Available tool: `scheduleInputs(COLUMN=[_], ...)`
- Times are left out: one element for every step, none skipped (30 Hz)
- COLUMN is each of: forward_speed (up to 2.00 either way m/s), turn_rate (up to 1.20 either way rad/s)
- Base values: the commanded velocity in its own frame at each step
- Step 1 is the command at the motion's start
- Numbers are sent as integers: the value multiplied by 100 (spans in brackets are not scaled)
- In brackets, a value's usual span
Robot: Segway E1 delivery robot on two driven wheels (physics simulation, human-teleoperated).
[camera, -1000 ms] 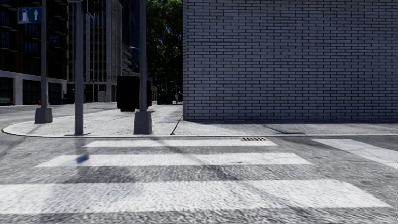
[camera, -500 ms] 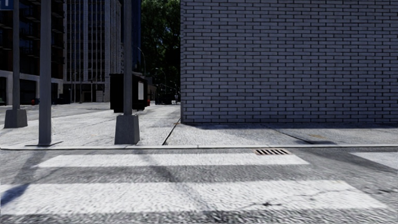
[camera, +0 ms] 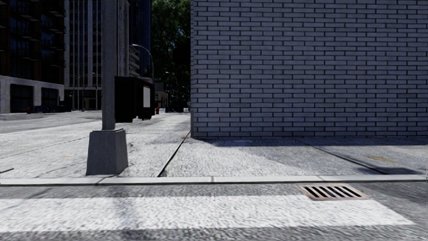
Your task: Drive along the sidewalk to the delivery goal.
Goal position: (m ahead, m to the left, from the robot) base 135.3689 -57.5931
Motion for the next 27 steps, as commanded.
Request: scheduleInputs(forward_speed=[200, 200, 200, 200, 200, 200, 200, 200, 200, 194, 194, 187, 178, 169, 169, 164, 161, 161, 158, 157, 156, 156, 156, 156, 156, 156, 156], turn_rate=[20, 25, 25, 27, 27, 27, 27, 27, 27, 34, 34, 34, 34, 34, 34, 34, 34, 34, 34, 34, 34, 34, 34, 31, 23, 9, 9])
